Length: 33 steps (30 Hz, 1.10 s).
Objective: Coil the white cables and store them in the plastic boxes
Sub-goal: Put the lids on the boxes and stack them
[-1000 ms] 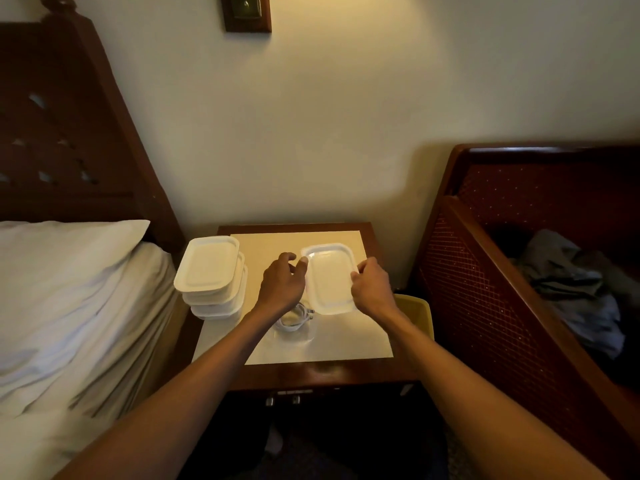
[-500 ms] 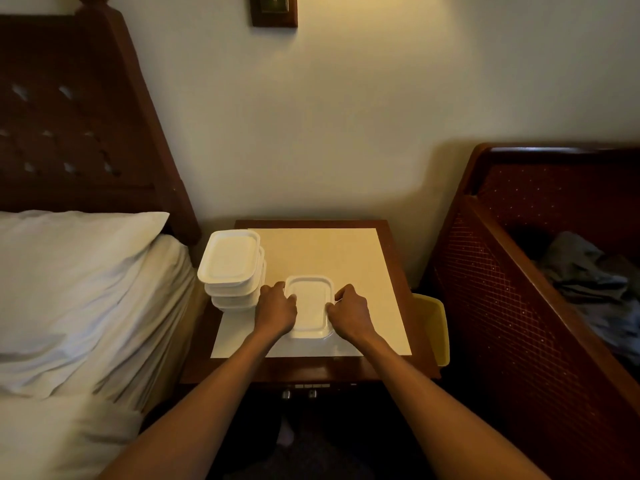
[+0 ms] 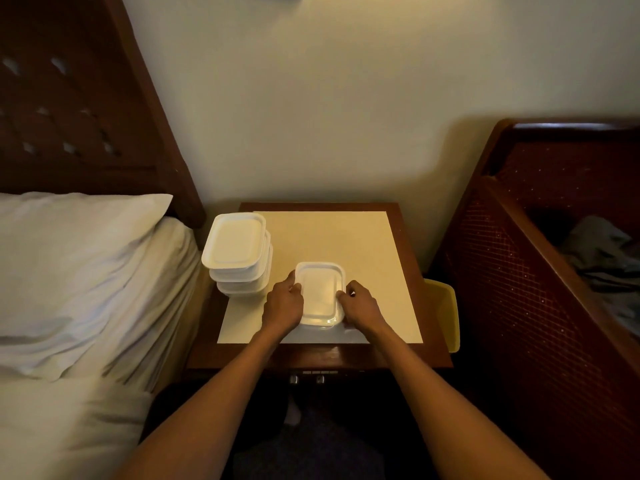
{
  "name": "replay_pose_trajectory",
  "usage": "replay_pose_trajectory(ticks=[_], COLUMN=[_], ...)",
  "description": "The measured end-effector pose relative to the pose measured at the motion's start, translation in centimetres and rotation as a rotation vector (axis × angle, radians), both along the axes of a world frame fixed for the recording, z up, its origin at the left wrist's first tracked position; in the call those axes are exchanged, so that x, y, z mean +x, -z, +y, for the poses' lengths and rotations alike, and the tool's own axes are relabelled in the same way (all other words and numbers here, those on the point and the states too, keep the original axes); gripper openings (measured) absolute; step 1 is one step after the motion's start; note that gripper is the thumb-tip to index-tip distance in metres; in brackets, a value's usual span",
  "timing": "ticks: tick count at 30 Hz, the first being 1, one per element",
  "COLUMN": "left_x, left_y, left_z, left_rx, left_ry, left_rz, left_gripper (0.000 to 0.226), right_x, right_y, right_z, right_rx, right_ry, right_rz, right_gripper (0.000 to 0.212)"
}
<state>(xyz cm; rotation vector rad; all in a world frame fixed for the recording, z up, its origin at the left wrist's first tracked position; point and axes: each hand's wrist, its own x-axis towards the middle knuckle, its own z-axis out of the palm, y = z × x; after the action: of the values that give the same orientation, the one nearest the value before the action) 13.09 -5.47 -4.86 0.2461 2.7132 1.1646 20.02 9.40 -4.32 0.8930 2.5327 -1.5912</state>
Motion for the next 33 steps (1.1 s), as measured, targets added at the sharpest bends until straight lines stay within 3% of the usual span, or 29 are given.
replay_pose_trajectory(ticks=[5,16,20,27,31,33], left_x=[-0.5,-0.7,-1.3,-2.1,-1.8,-0.8], left_y=[-1.1,-3.4,-2.6,-1.3,-1.4,-1.3], left_z=[-0.2,2.0,2.5,2.5,2.7,2.6], left_rx=[0.185,0.003,0.064,0.214,0.177,0.11], left_ry=[-0.114,-0.02,-0.073,-0.289,-0.285,-0.264], left_rz=[-0.136,-0.147,-0.11,-0.146,-0.118,-0.1], left_gripper=[0.043,0.054,0.037,0.014,0.016,0.03], right_x=[-0.1,0.4,0.3,-0.3,-0.1,0.0], right_y=[-0.5,-1.8,-1.7,-0.2,-0.1,-0.3], right_z=[0.2,-0.4,0.1,0.3,0.2,-0.1], right_rx=[-0.119,0.053,0.065,0.109,0.109,0.107], right_ry=[0.028,-0.033,-0.054,-0.065,-0.061,-0.062], right_rz=[-0.018,-0.048,-0.067,-0.055,-0.06,-0.086], right_gripper=[0.019,0.017,0.009,0.018,0.019,0.017])
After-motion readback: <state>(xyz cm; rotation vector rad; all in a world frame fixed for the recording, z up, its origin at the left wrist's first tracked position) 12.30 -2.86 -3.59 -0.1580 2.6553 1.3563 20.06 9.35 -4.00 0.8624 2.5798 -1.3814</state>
